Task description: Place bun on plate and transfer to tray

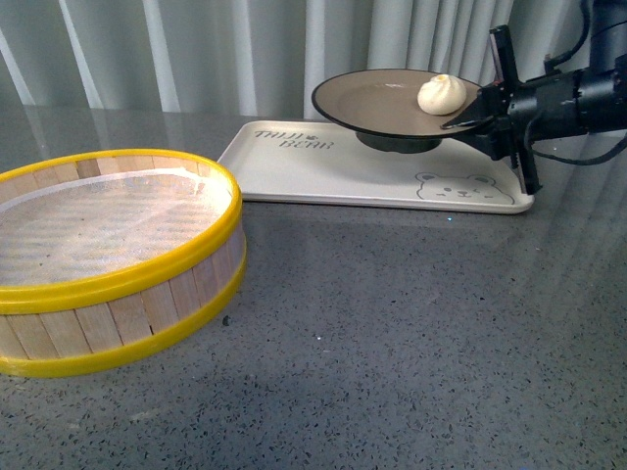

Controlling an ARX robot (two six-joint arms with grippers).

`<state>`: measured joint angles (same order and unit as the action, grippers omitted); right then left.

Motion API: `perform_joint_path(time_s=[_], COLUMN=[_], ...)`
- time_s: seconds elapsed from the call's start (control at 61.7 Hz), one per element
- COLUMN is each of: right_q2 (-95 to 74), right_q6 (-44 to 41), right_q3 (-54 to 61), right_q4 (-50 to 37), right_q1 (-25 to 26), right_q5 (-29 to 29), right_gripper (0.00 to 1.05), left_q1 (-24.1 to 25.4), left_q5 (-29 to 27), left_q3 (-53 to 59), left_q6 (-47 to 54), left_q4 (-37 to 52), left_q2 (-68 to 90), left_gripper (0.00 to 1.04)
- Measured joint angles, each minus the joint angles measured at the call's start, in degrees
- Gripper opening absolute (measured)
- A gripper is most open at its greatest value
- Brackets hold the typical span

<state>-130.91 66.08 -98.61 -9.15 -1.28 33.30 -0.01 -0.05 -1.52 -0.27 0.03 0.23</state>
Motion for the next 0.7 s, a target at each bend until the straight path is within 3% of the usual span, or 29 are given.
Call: perform_joint_path(time_s=[0.697], right_q2=[-0.61], right_q6=[5.38], right_q3=[-0.09], right_q4=[1.90], right_q1=[0.59], right_q5=[-2.99], right_gripper=[0.03], left_q1=[0.00], left_q5=[0.00], left_q3=[0.00], left_q6=[0.00], left_q4=[0.00], left_q2=[0.00], left_gripper=[0.98])
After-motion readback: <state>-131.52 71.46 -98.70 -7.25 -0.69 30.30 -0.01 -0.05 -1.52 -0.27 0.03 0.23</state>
